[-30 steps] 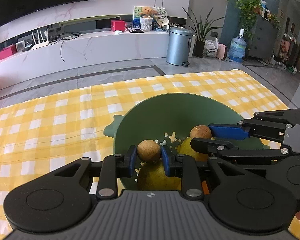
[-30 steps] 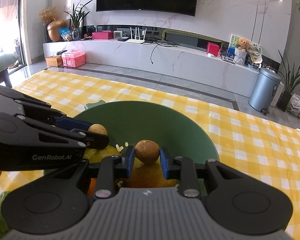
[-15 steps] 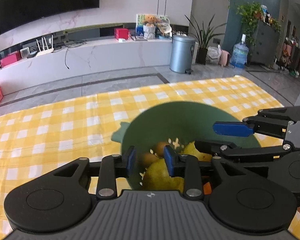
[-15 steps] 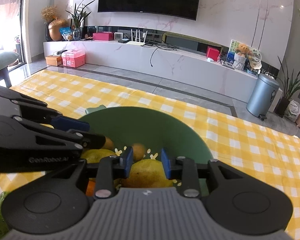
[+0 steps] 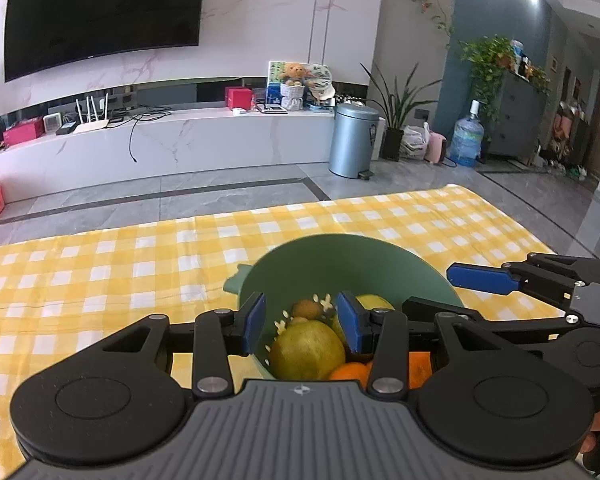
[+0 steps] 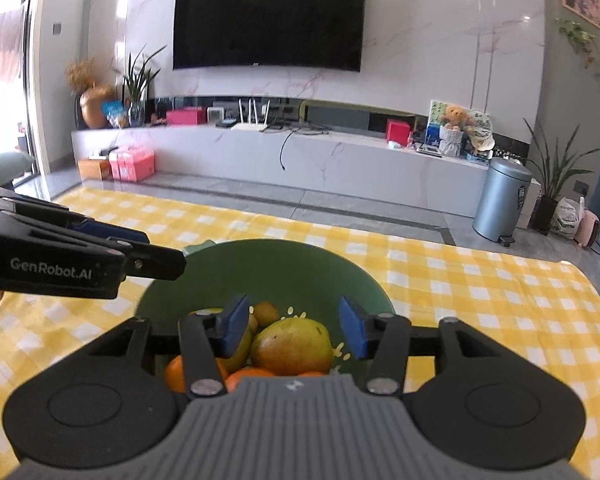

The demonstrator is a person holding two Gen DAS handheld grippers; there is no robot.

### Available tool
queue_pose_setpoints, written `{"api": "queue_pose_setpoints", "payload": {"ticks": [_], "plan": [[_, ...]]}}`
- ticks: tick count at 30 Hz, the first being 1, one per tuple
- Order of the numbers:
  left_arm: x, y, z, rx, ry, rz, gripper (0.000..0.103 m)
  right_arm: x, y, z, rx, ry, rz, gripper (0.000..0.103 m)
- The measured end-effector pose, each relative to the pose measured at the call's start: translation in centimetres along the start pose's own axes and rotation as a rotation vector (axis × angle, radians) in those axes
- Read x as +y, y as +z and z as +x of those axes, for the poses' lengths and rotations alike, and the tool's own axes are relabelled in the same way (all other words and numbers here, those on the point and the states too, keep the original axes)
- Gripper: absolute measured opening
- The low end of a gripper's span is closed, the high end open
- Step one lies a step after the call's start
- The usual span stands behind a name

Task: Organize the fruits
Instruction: 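Open both grippers to drop the longans into the colander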

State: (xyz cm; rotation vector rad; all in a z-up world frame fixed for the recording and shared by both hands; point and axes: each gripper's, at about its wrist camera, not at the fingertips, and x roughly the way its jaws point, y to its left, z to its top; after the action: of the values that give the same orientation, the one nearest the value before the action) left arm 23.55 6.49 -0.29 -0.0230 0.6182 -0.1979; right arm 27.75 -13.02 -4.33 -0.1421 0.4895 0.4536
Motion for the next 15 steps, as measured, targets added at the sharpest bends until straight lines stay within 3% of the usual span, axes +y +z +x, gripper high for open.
{"api": "queue_pose_setpoints", "payload": {"ticks": [8,15], "plan": [[-2.2,-1.1,-2.2,0.037,-0.028,0.056,0.049,0.6,-2.3,-4.9,-0.047,-0.010,0.077,0.050],[-3.7,-3.2,-3.0,0.110,-0.069,0.108,0.049,1.2,-4.6,-7.6,-0.033,-0.004,0.095,0.050]]}}
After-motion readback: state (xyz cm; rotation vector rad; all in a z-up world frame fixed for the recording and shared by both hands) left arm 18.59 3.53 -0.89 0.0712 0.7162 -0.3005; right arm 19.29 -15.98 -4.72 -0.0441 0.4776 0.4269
